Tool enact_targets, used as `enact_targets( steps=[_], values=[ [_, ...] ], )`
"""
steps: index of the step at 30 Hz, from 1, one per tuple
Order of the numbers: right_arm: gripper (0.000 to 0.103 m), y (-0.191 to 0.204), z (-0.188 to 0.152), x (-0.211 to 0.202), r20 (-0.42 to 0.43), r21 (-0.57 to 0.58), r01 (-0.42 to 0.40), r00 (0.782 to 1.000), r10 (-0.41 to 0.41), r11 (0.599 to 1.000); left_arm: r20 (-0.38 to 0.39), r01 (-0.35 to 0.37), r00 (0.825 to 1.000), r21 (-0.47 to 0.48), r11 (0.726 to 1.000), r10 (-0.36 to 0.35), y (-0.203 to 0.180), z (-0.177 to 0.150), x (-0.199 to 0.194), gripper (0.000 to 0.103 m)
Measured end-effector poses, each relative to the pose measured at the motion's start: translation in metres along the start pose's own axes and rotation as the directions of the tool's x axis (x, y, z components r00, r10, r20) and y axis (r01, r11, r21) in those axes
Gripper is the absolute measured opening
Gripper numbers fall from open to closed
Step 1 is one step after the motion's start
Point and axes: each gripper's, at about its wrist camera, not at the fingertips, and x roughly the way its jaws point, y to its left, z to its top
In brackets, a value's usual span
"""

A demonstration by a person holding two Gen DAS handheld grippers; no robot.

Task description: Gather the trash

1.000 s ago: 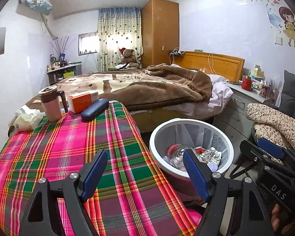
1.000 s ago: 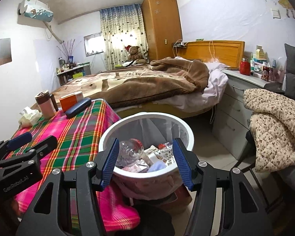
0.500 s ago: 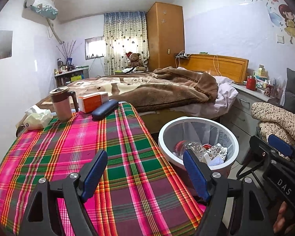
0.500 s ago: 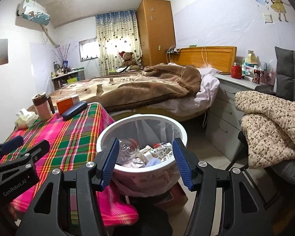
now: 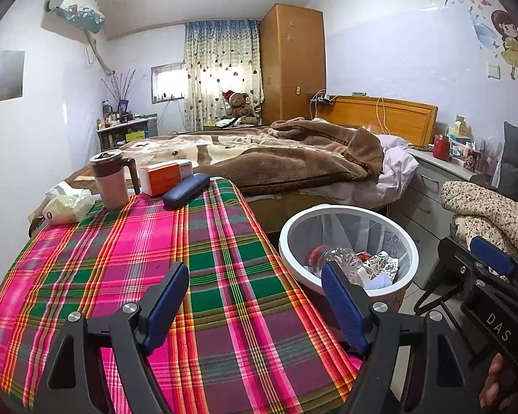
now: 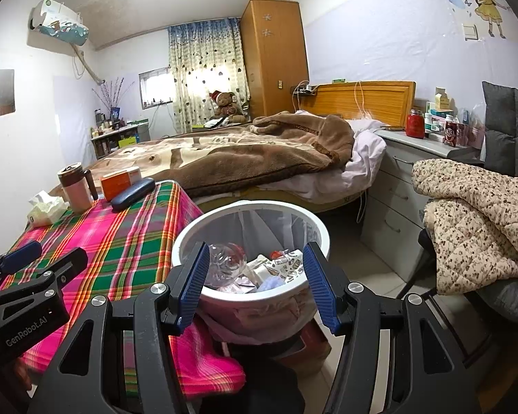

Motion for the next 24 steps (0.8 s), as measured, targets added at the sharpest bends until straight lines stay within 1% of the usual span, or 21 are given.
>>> enact_targets(
  steps=[24],
  values=[
    [0.058, 0.0012, 0.0029, -0.0022, 0.001, 0.001, -0.002, 1.000, 0.002, 1.000, -0.003, -0.006, 1.000, -0.005, 1.000, 0.006, 0.0028, 0.0008, -0.0026, 0.079]
  ],
)
